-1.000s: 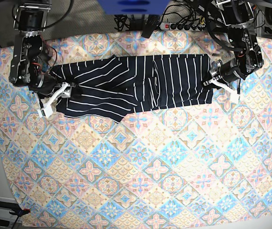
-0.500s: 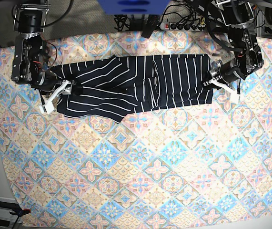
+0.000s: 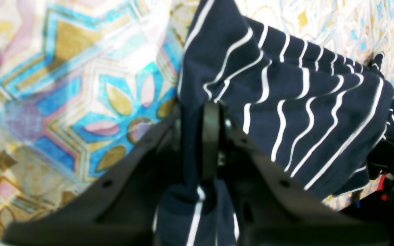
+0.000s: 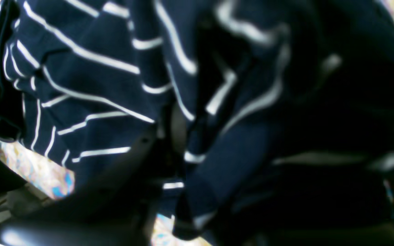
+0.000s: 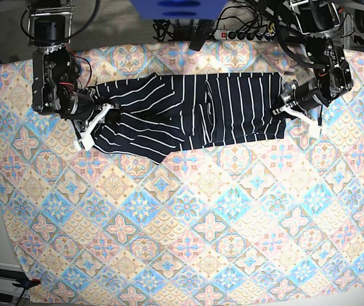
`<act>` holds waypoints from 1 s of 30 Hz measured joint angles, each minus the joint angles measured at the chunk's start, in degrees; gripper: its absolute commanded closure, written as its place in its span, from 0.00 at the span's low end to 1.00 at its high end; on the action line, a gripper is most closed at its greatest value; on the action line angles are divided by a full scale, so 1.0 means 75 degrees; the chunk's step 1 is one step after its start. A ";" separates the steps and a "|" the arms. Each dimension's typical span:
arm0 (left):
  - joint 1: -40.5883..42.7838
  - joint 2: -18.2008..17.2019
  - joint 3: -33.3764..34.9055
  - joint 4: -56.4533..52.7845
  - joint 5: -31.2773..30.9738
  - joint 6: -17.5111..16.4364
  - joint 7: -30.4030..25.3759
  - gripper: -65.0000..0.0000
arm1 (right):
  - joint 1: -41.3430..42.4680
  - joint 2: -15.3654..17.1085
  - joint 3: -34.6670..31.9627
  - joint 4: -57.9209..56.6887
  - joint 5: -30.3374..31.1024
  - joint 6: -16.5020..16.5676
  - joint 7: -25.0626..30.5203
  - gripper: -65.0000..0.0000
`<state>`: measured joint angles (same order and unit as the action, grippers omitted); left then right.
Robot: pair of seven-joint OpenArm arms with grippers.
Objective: Fold the T-shirt properly
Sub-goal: 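Fold the strip end in the right gripper over toward the left gripper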
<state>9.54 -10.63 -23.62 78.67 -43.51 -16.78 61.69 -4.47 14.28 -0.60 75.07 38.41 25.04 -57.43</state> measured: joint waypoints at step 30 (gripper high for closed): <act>-0.0146 0.0256 0.0003 -0.0035 0.0029 0.0003 -0.0006 1.00 | -0.0064 -0.1597 -0.2716 0.2964 -0.2419 0.0003 -0.0291 0.98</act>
<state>8.45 -8.71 -23.59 78.41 -43.29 -16.75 61.65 -4.95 2.31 -20.97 97.30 20.27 25.06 -59.61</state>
